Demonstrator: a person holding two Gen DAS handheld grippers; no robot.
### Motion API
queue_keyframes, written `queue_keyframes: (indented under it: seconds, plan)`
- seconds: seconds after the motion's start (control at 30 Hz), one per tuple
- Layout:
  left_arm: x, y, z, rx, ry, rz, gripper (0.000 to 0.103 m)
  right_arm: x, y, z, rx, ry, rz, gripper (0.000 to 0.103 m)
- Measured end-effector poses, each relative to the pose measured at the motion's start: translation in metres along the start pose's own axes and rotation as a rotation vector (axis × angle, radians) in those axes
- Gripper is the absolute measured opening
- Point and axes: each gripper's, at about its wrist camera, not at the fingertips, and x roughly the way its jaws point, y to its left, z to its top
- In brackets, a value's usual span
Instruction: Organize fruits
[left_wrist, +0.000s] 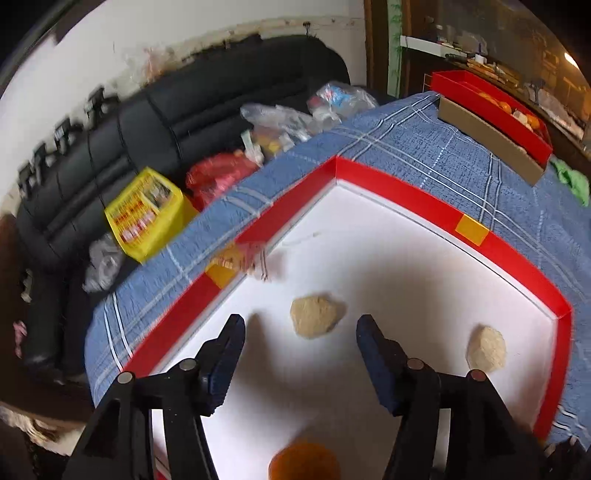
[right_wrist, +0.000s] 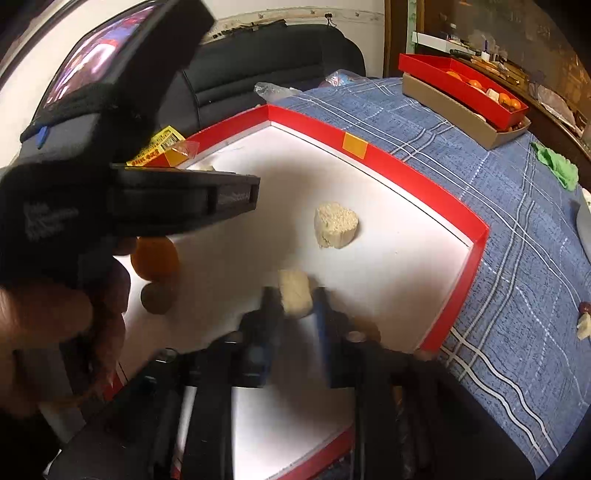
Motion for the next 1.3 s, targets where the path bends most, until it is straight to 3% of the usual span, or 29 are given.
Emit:
queue_keyframes:
  seconds: [0.07, 0.23, 0.3, 0.43, 0.5, 0.63, 0.8, 0.97, 1.3]
  plan:
    - [-0.012, 0.010, -0.001, -0.047, -0.021, -0.005, 0.061, -0.009, 0.000, -0.002, 0.000, -0.023, 0.006, 0.064]
    - [-0.064, 0.031, -0.007, -0.221, -0.152, -0.047, 0.065, -0.053, -0.011, -0.007, 0.026, -0.125, 0.008, 0.067]
    - [-0.086, 0.025, -0.013, -0.227, -0.219, -0.059, 0.068, -0.074, -0.025, -0.014, 0.052, -0.179, 0.000, 0.067]
    - [-0.124, -0.023, -0.030, -0.102, -0.307, -0.177, 0.069, -0.113, -0.073, -0.037, 0.159, -0.269, -0.037, 0.067]
    - [-0.136, -0.061, -0.043, -0.006, -0.317, -0.250, 0.069, -0.127, -0.106, -0.055, 0.213, -0.296, -0.100, 0.067]
    - [-0.144, -0.140, -0.073, 0.184, -0.290, -0.374, 0.069, -0.140, -0.175, -0.087, 0.338, -0.283, -0.208, 0.067]
    - [-0.141, -0.224, -0.103, 0.350, -0.246, -0.471, 0.069, -0.143, -0.252, -0.122, 0.469, -0.236, -0.306, 0.067]
    - [-0.125, -0.269, -0.118, 0.409, -0.195, -0.471, 0.069, -0.133, -0.294, -0.129, 0.516, -0.213, -0.316, 0.067]
    - [-0.100, -0.310, -0.105, 0.462, -0.180, -0.500, 0.070, -0.094, -0.323, -0.086, 0.477, -0.140, -0.300, 0.067]
